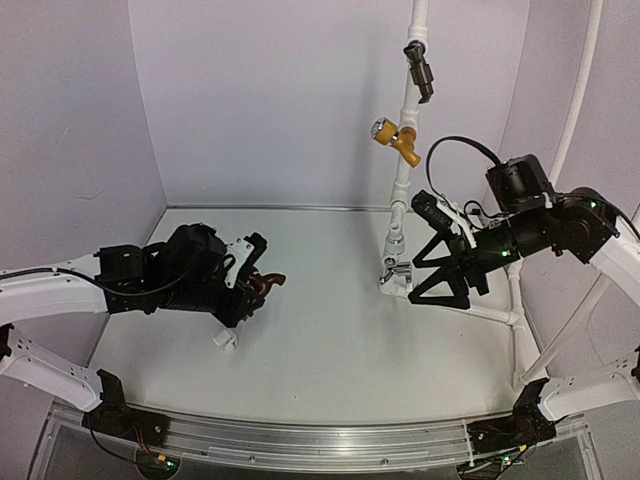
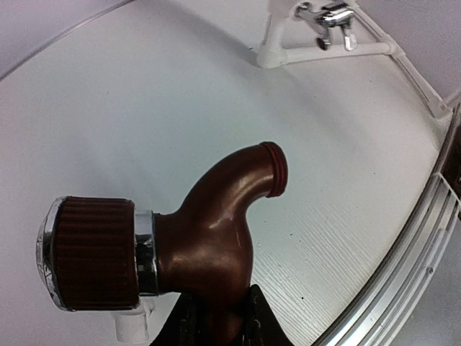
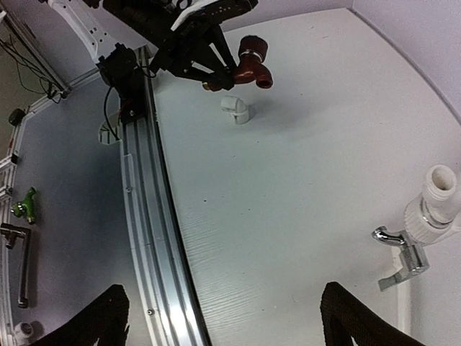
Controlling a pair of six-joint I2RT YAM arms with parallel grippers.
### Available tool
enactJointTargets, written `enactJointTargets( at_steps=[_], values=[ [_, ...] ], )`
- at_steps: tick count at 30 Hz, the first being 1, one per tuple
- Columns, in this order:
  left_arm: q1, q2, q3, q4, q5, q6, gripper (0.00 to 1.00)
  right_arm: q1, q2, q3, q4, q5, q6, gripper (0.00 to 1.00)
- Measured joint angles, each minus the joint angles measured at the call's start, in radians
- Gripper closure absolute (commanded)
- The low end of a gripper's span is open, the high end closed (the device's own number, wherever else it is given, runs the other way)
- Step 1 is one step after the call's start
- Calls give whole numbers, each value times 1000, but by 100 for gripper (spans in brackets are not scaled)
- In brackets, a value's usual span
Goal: Install the water faucets
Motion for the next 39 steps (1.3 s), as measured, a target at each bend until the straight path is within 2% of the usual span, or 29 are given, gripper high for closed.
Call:
enactJointTargets(
  at_steps=[4, 8, 12, 19, 26, 32, 39],
  values=[
    [-130, -6, 5, 26, -82, 94, 100, 0, 37, 24, 5, -39, 54, 12],
    [-183, 63, 76, 6, -56, 146, 100, 0, 31, 55, 11, -22, 12, 16],
    [-194, 115, 162, 6, 59, 150, 100, -1, -30, 56, 43, 25, -85, 16],
    [-194, 118, 234, 6, 312, 129, 100, -1, -179, 49, 115, 98, -317, 20],
    [-194, 151, 313, -5, 523, 95, 98, -1, -215, 41, 182, 104, -581, 23],
    [-196, 181, 340, -8, 644, 83, 96, 4, -199, 9, 210, 82, -840, 26],
    [-196, 232, 391, -15, 719, 67, 96, 32, -199, -65, 224, 39, -1033, 29]
  ],
)
